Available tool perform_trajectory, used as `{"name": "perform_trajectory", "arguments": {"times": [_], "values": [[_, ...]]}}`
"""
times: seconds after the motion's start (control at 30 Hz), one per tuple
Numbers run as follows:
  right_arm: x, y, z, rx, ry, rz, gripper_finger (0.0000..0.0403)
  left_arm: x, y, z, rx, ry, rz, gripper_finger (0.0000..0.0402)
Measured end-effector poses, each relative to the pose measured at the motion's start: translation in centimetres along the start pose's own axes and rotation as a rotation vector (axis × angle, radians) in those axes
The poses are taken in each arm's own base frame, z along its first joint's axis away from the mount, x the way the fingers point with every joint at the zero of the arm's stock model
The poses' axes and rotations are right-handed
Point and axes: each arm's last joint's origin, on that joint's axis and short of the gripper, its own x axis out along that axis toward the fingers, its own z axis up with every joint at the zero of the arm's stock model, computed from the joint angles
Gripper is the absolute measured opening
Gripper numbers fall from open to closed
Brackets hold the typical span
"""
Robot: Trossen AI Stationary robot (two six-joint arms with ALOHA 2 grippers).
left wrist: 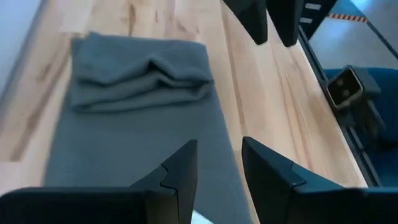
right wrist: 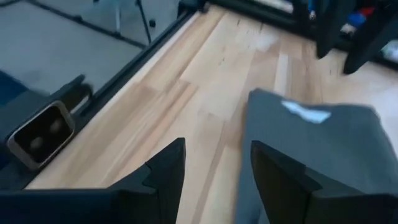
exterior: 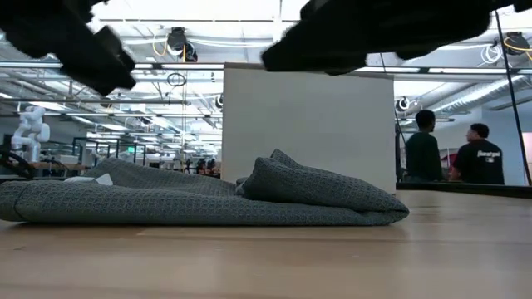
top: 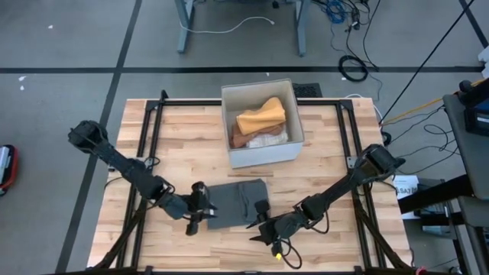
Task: Fold towel
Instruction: Fold the orange towel
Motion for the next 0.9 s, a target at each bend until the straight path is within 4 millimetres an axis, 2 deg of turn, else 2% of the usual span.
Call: {"name": "perform_trajectory", "arguments": {"times": [0.2,0.47,0.9], "values": [[1.7,-0.5,-0.4,-0.007,-0.104,-0.027,0.0171,-0.4,-1.0,-1.4,-0.011,-0.011,-0.049,0.0131],[3.5,-1.5,-1.5,0.014,-0.114,-0.014,0.0171,-0.7,-2.1,-2.0,0.025,0.0,-0.089,0.0131],[3.9,-1.7,-2.0,0.014,-0.088,-0.015,0.0171,-1.8,-4.1,-3.1,0.047,0.034,-0.207,0.0131]]}}
